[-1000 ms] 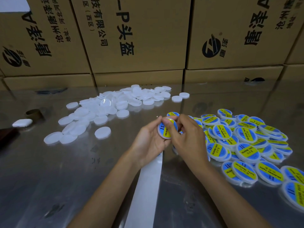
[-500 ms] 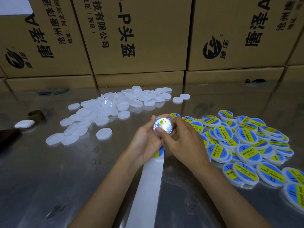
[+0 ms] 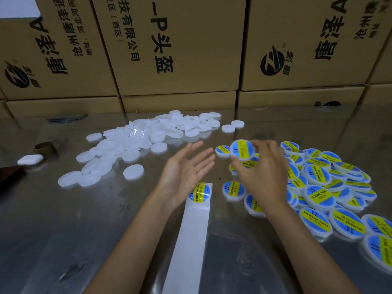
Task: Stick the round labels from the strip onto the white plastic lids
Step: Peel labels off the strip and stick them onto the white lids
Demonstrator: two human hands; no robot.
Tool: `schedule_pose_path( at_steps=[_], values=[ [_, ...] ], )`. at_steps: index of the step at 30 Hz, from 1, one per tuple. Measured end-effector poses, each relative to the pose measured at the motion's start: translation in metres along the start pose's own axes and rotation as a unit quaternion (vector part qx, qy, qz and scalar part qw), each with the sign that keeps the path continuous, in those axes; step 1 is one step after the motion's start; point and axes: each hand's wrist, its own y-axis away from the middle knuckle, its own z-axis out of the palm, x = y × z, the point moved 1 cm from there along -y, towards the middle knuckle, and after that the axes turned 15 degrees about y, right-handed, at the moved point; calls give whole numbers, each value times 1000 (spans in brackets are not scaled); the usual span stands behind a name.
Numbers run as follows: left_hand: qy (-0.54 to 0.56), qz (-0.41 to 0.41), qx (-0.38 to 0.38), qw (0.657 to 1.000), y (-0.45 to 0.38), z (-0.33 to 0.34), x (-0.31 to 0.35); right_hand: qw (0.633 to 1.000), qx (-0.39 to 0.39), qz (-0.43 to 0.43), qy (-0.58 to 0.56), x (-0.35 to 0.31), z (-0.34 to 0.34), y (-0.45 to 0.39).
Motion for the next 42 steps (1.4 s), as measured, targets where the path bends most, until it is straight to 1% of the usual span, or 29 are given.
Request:
schedule_pose_path(
  at_steps=[2,3,5,6,7,8,9,10,11,12,13,14,16,18,20,21,22,25,26,29,32,35,36,39,42],
  values=[
    [3,38,11,999,-3,-7,10,992,-37,57,111,18,-1,-6],
    [-1,66,22,998,-4,-11,15,984,-58,76,149,24,-2,-7],
    [-43,142,69,987,-7,-20,27,976,-74,91,182,31,-2,-7],
    [-94,187,111,971,-7,-24,33,977,-73,92,180,30,-2,-7],
    [-170,235,165,943,-6,-30,39,979,-69,88,171,28,-3,-6],
    [-262,279,224,896,-5,-38,46,982,-63,78,157,25,-3,-5],
    [-361,309,279,834,-3,-46,52,986,-60,63,141,21,-3,-4],
    [-454,315,321,770,-1,-55,58,990,-59,45,123,17,-2,-2],
    [-532,299,347,713,1,-64,64,992,-61,25,105,12,-1,0],
    [-589,270,363,669,2,-72,68,994,-65,6,85,8,1,2],
    [-627,238,373,641,3,-78,71,995,-71,-14,61,3,2,5],
    [-650,209,379,625,3,-82,72,996,-76,-33,32,-1,4,8],
    [-673,171,384,609,4,-86,73,994,-83,-63,-33,-10,6,13],
    [-683,166,380,602,3,-90,73,988,-100,-90,-70,-19,8,19],
    [-677,173,379,606,2,-90,76,983,-116,-113,-83,-26,10,24],
    [-668,177,381,615,2,-90,77,981,-123,-125,-85,-28,11,26],
    [-652,181,382,630,1,-89,78,978,-134,-138,-87,-30,10,28],
    [-585,190,377,692,-3,-88,79,960,-185,-184,-101,-32,10,32],
    [-572,190,372,705,-4,-88,80,953,-205,-199,-99,-32,11,33],
    [-550,190,365,727,-6,-90,80,940,-241,-223,-92,-32,13,35],
    [-527,191,343,754,-7,-87,76,937,-245,-225,-111,-32,14,36],
    [-518,216,309,768,-8,-78,69,933,-246,-233,-119,-32,15,37],
    [-503,225,292,781,-8,-74,66,933,-247,-233,-121,-33,15,37],
    [-413,237,219,852,-6,-58,56,930,-261,-227,-127,-32,14,37],
    [-335,217,156,904,-2,-41,46,922,-285,-230,-126,-32,14,37]
  ],
)
